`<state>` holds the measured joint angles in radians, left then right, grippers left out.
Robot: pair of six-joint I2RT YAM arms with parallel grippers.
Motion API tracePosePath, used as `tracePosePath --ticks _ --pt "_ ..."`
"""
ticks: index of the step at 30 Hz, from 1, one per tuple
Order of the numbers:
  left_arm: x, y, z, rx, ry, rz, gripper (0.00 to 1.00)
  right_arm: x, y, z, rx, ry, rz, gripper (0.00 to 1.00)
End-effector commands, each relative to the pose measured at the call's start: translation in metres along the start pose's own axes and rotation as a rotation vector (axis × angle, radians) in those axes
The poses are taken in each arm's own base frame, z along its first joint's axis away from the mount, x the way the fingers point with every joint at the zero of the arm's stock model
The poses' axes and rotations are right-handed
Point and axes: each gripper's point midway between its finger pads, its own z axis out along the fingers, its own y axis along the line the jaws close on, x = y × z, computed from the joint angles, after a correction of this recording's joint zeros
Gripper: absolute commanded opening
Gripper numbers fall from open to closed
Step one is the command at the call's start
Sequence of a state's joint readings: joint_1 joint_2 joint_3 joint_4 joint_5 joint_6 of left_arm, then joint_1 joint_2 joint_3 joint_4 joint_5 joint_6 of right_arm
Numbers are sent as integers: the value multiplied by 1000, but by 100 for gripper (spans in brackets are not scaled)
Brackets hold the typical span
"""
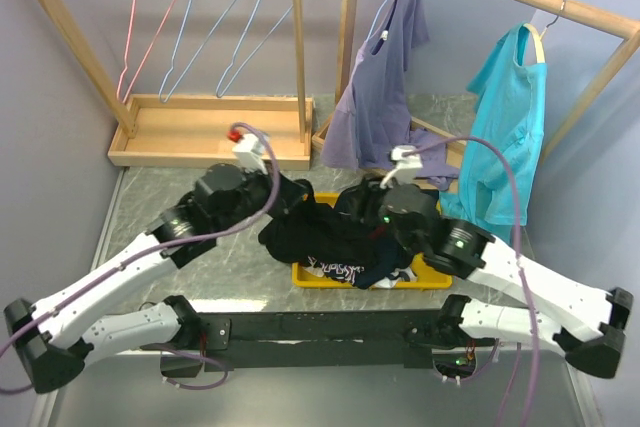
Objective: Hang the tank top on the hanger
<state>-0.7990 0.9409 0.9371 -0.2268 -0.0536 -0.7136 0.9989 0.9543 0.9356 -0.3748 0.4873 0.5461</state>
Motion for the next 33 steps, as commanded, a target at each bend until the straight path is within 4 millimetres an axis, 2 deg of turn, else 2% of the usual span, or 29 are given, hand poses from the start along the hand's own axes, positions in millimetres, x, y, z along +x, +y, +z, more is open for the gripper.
tracePosePath --ticks 1,2,4,5,6,8,9,10,11,13,14,16,18,19,20,25,28,29,30,31,32,33 --pt "31 -54 7 209 111 72 1 -20 -22 -21 47 -107 104 56" --pt "35 -61 9 228 119 69 1 -24 -26 -28 46 -129 124 56" --pt "37 -71 10 236 107 61 1 -15 -34 -32 54 -124 143 56" --pt "36 -72 9 232 105 59 1 -3 -37 -29 54 -99 134 56" --pt "26 -70 5 208 61 53 1 2 -36 -28 41 -90 141 56" --pt "21 -59 -4 137 29 30 1 23 -32 -21 6 -26 116 56" --pt "12 -51 -14 96 -14 11 1 25 -23 -18 -35 -25 115 56" --pt "18 -39 -19 48 6 -4 1 34 -21 -11 -38 2 97 56" --pt "15 -37 -29 49 -7 -19 1 37 -16 -6 -54 13 81 56" --pt "31 -15 -37 -10 22 -40 1 56 -10 9 -54 84 32 56" --pt "31 -10 -46 -17 16 -50 1 56 -6 13 -58 98 8 56" --pt "40 5 -52 -61 24 -64 1 71 -2 27 -48 154 -39 56" --pt "46 16 -61 -82 28 -70 1 74 2 35 -56 167 -78 58" --pt "46 18 -63 -86 26 -78 1 84 2 41 -50 200 -100 59" --pt "47 20 -66 -87 22 -83 1 83 6 43 -59 205 -113 60" --pt "51 29 -70 -118 30 -85 1 104 14 52 -93 276 -134 63" --pt "47 33 -74 -133 6 -90 1 109 6 55 -49 284 -124 49" --pt "42 36 -75 -147 -16 -92 1 104 2 56 -21 264 -118 38" --pt "36 34 -78 -146 -34 -96 1 101 -1 53 -3 256 -116 33" --pt "31 36 -80 -161 -50 -93 1 90 -2 50 8 231 -106 29" --pt "28 37 -80 -176 -61 -88 1 78 -2 46 25 211 -105 21" --pt "13 38 -83 -201 -109 -90 1 64 -4 44 51 174 -104 16"
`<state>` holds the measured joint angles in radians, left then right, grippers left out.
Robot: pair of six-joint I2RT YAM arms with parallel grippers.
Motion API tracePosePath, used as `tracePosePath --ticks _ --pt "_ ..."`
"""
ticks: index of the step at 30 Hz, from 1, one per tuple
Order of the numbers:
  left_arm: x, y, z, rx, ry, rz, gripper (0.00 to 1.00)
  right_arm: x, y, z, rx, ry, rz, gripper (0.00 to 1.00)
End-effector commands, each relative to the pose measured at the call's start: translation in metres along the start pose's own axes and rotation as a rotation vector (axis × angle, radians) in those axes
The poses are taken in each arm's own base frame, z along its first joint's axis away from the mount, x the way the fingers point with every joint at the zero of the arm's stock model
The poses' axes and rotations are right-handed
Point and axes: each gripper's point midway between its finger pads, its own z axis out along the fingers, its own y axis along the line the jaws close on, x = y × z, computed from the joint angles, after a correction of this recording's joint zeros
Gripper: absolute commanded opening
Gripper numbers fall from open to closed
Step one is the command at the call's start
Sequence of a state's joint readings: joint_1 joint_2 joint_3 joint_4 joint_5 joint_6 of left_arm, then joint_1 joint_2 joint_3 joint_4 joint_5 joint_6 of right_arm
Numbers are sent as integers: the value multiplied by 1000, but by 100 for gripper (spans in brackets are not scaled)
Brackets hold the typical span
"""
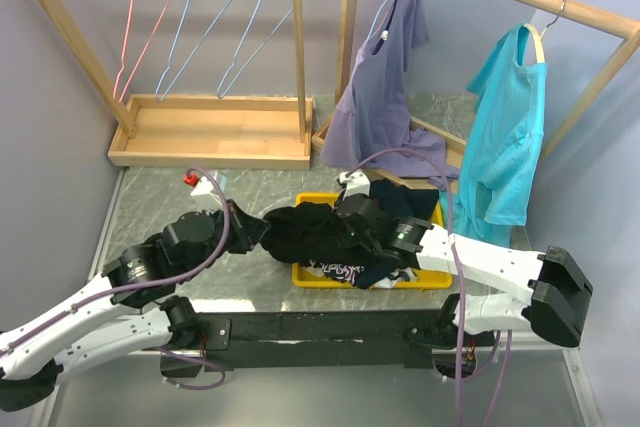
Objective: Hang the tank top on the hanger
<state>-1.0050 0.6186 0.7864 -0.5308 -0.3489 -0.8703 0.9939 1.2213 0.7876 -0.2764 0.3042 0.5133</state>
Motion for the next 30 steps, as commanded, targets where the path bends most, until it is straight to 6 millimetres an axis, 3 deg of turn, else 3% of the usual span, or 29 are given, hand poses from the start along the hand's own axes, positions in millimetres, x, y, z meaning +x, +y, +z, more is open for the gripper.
tracePosePath --ticks 1,2,3,7,8,10,11,13,14,15,17,18,19,20,21,22,23,24,25,27,28,30 --pt "-43 -2 -13 -58 -145 -17 1 -73 -3 -37 62 -198 69 13" --pt "-50 -2 -13 -74 -164 -10 1 -94 -1 -49 62 -245 78 3" --pt "-66 -8 -19 -73 -206 -19 1 -107 -7 -57 95 -285 84 0" --pt "-122 -24 -33 -101 -380 16 1 -168 -4 -95 98 -432 103 0" --pt "-134 -32 -31 -102 -412 26 1 -191 1 -111 87 -482 106 0" --pt "-165 -45 -45 -112 -491 47 1 -214 0 -124 110 -532 110 0" --pt "-173 -50 -42 -125 -508 66 1 -238 3 -143 102 -589 114 0" --pt "-208 -70 -58 -102 -603 88 1 -261 1 -156 116 -644 122 0" --pt "-218 -76 -58 -112 -635 100 1 -287 2 -179 109 -716 139 0" --pt "-243 -88 -73 -95 -708 114 1 -298 1 -186 117 -748 144 0" --pt "-267 -101 -83 -99 -781 133 1 -331 -1 -217 114 -839 152 0" --pt "-284 -111 -98 -78 -830 129 1 -345 1 -223 113 -881 163 0" --pt "-300 -119 -109 -75 -888 155 1 -362 1 -242 104 -935 181 0" --pt "-304 -124 -105 -89 -893 188 1 -375 3 -254 95 -982 169 0" --pt "-323 -135 -125 -59 -949 192 1 -383 7 -253 97 -993 163 0" --pt "-331 -142 -131 -42 -974 193 1 -398 8 -274 79 -1043 170 0" --pt "-334 -148 -126 -54 -974 227 1 -406 11 -281 62 -1066 171 0" --pt "-346 -154 -140 -45 -1005 227 1 -413 19 -277 44 -1068 153 0" --pt "-351 -157 -143 -44 -1018 234 1 -425 22 -296 17 -1109 161 0" --pt "-358 -161 -149 -46 -1037 241 1 -432 34 -288 -12 -1094 134 0" --pt "-358 -163 -148 -45 -1035 248 1 -437 36 -300 -39 -1111 149 0" --pt "-355 -159 -148 -50 -1023 265 1 -434 42 -291 -61 -1081 132 0"
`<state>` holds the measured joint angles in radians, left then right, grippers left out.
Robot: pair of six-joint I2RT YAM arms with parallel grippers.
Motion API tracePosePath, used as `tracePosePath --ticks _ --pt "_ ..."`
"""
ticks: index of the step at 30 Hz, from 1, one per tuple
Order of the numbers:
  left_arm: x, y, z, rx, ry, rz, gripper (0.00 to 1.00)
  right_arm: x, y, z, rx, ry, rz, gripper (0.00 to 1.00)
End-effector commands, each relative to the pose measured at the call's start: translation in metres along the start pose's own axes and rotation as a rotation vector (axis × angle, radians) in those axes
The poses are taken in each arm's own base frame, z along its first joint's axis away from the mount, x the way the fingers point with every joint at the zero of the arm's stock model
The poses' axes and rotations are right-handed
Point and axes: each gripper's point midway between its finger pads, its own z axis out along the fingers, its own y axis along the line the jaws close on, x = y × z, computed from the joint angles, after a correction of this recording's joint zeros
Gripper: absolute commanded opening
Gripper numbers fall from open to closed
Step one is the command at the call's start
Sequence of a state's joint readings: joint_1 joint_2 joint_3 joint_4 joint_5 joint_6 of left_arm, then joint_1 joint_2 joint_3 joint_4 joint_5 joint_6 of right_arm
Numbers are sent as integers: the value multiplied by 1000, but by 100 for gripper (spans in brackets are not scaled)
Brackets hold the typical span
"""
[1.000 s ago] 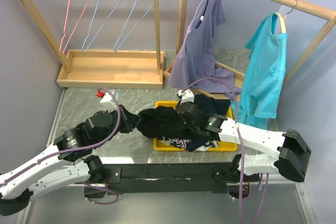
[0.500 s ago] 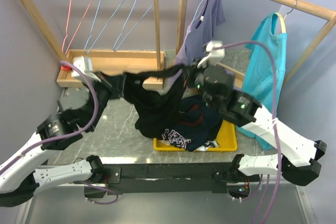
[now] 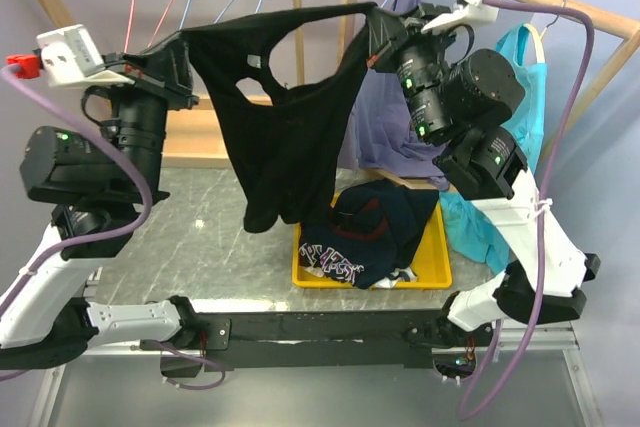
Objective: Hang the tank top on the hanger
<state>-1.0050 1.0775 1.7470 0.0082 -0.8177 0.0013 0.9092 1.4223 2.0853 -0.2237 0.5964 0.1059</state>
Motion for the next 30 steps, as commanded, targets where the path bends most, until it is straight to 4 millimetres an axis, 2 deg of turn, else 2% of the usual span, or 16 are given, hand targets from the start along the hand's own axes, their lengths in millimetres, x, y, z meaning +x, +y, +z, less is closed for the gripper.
tracePosePath --ticks 1,3,4,6,8,9,10,12,13,14,15,17,18,19,24,30 --pt "-25 7 -4 4 -56 43 1 1 12 3 -66 12 -13 0" --pt "-9 11 -10 17 -12 47 1 -1 9 -5 -79 9 8 0" --pt "-4 11 -13 29 0 37 1 20 7 -7 -82 49 -1 0" --pt "30 14 -22 36 79 28 1 23 2 -21 -91 74 11 0" --pt "66 13 -31 65 157 44 1 58 -5 -32 -104 159 1 0" --pt "84 14 -37 67 212 24 1 49 -11 -47 -116 151 19 0" --pt "91 15 -42 74 236 2 1 84 -19 -55 -111 218 6 0" --pt "130 7 -60 140 349 -40 1 86 -32 -81 -128 221 37 0" --pt "133 5 -69 184 370 -72 1 122 -46 -90 -88 287 40 0" --pt "167 -13 -90 323 471 -73 1 122 -64 -103 -33 290 51 0" --pt "182 -18 -103 382 520 -82 1 156 -80 -115 11 353 34 0" --pt "223 -21 -135 476 638 -108 1 172 -102 -140 61 375 91 0" --pt "236 -32 -158 585 711 -134 1 211 -121 -155 105 437 60 0" --pt "259 -29 -178 629 780 -144 1 225 -130 -165 132 458 91 0" --pt "306 -37 -270 904 1052 -315 1 307 -180 -228 275 628 134 0" --pt "364 -28 -343 923 1317 -345 2 344 -203 -263 360 701 207 0"
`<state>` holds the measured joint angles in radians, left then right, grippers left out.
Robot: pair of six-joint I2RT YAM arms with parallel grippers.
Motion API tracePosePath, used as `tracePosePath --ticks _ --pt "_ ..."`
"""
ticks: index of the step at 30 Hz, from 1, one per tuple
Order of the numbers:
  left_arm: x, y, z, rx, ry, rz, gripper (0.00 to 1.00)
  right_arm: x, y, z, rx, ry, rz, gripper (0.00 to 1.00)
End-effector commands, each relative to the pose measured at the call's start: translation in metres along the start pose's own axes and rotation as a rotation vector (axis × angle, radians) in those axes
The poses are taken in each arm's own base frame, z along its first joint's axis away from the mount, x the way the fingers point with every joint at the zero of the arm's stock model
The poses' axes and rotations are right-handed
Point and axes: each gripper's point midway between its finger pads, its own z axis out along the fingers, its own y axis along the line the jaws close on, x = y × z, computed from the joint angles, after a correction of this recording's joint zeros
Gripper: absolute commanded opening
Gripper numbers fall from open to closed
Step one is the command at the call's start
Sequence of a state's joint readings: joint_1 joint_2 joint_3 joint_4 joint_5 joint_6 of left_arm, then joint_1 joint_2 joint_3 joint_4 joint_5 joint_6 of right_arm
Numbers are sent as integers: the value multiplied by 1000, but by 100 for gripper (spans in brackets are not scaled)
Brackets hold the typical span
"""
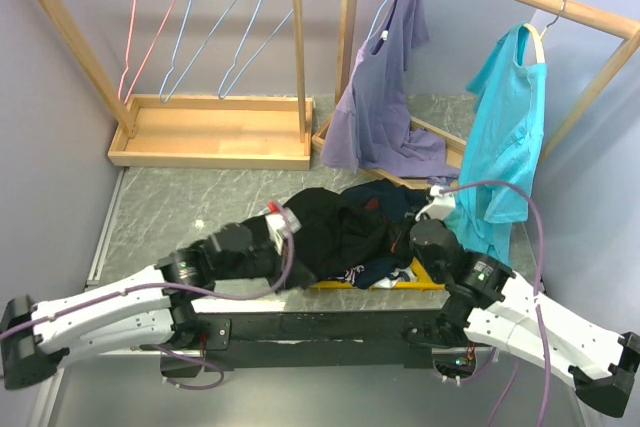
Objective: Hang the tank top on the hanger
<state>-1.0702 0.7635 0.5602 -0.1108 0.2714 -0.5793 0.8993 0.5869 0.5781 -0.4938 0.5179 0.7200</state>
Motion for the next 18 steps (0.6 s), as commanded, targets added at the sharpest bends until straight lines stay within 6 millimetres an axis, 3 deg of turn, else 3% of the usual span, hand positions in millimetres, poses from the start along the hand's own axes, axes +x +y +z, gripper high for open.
tracePosePath --ticks 1,2,4,5,6,7,8,10,11,14,15,16,18 --pt "24 -41 11 177 85 -48 5 8 -14 -5 41 -5 164 0" --pt "31 -44 12 178 107 -49 17 11 -16 -5 47 0 171 0" --pt "33 -41 17 145 116 -46 25 10 -17 -8 44 -6 205 0" --pt "35 -38 18 118 124 -38 63 12 -16 -9 32 -2 215 0" --pt "34 -32 17 81 124 -38 75 14 -16 -8 24 2 221 0" --pt "21 -37 14 79 87 -27 79 15 -15 -9 15 1 227 0" --pt "6 -29 13 14 24 -14 85 16 -17 -10 15 2 230 0" --pt "-32 -18 2 -124 -106 -33 82 18 -21 -10 29 8 227 0" --pt "-55 2 -3 -253 -211 -47 83 18 -21 -11 32 8 227 0" --pt "-95 31 -12 -492 -315 -25 83 18 -18 -11 11 8 233 0" --pt "-103 43 -11 -559 -315 -8 83 19 -17 -10 8 10 235 0" --pt "-112 50 3 -604 -285 5 81 18 -16 -10 2 7 238 0" --pt "-121 73 16 -645 -242 20 73 18 -15 -10 -4 8 238 0"
